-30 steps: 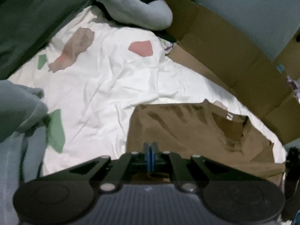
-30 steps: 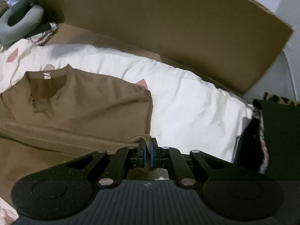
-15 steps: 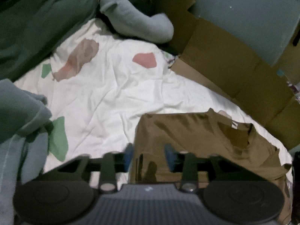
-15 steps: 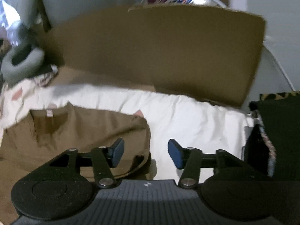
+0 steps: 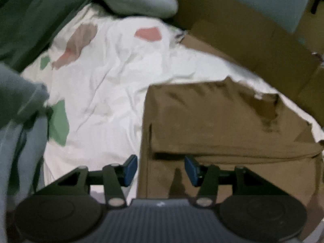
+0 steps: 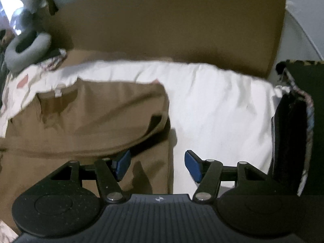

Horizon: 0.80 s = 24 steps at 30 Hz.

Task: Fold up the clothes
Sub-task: 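Open both grippers and release the folded hem, then close both grippers on the folded edge of the brown shirt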

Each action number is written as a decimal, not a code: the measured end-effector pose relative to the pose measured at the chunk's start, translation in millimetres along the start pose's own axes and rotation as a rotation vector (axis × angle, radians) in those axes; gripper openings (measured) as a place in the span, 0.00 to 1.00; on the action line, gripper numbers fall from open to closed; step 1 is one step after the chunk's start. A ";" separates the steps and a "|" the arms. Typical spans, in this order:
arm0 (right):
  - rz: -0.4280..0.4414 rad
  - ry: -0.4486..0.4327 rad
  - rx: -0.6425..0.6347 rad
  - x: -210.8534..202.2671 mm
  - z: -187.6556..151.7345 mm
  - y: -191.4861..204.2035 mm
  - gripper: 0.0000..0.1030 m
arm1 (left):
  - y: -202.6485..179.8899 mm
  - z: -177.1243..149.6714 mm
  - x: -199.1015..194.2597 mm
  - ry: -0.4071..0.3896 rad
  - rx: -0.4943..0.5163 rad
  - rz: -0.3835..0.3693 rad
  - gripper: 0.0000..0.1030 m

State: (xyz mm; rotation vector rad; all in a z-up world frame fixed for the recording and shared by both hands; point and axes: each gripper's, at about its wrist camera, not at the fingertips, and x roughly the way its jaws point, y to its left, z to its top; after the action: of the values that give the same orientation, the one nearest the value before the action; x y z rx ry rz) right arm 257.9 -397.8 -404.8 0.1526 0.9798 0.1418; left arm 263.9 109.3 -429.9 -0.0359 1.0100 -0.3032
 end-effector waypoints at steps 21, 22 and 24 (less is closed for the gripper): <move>-0.094 0.041 -0.065 51.6 23.1 15.1 0.69 | -0.3 19.1 40.1 -0.005 -0.015 0.054 0.60; -0.096 0.037 -0.059 53.9 26.1 14.5 0.69 | -0.1 22.0 42.0 -0.006 -0.024 0.052 0.60; -0.099 0.032 -0.052 58.5 32.0 13.3 0.70 | -1.2 27.8 46.9 -0.009 -0.031 0.048 0.60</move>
State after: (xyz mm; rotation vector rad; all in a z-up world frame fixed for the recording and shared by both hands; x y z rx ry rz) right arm 316.0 -375.8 -432.4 0.0543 1.0122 0.0791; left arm 310.1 92.6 -453.7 -0.0409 1.0052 -0.2433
